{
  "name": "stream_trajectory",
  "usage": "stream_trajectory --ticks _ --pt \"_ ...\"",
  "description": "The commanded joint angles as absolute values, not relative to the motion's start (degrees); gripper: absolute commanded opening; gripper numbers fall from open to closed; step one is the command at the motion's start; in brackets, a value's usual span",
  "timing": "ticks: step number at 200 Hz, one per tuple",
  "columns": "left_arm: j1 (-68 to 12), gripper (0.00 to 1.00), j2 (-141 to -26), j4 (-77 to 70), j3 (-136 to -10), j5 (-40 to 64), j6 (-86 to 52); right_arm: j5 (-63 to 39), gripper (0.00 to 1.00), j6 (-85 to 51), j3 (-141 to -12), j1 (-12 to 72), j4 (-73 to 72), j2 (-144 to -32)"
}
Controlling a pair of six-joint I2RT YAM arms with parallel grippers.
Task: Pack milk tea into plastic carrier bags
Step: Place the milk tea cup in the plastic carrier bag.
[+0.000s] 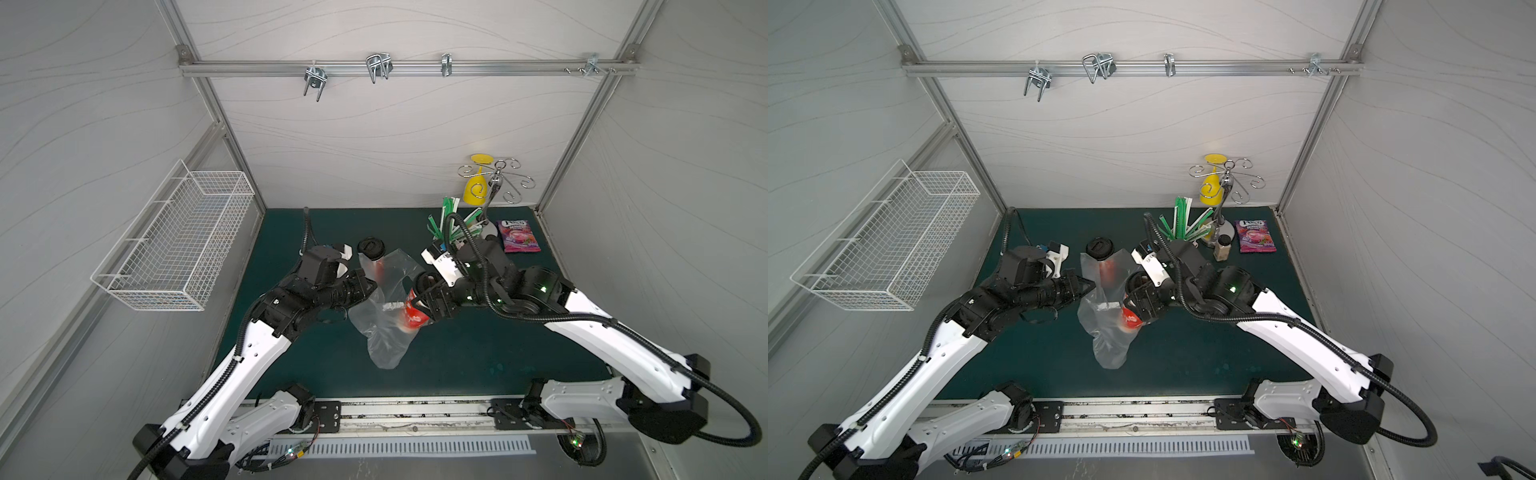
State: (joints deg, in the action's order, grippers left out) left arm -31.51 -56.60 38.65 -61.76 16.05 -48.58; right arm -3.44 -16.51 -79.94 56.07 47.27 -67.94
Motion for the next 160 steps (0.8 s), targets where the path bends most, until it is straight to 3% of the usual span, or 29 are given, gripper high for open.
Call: stream_trajectory --ticks 1,57,110,160 --pt "-36.8 0.0 -58.94 33.25 -65.09 11.7 -51.9 -2.96 0.82 -16.52 -79.26 54.78 49.8 -63.83" --pt "-40.61 0.0 -62.41 24.78 -64.34 11.1 -54.24 -4.79 0.83 -16.86 -77.88 54.32 51.9 -60.68" --pt "-40.34 0.0 -56.19 23.71 -57.14 6.18 -52.97 -4.76 0.8 -17.58 -76.64 57.28 48.92 -63.86" --pt "-34.63 0.0 -51.01 23.46 -50.95 7.86 -55.19 -1.67 0.81 -17.24 -77.08 59.63 46.45 -69.55"
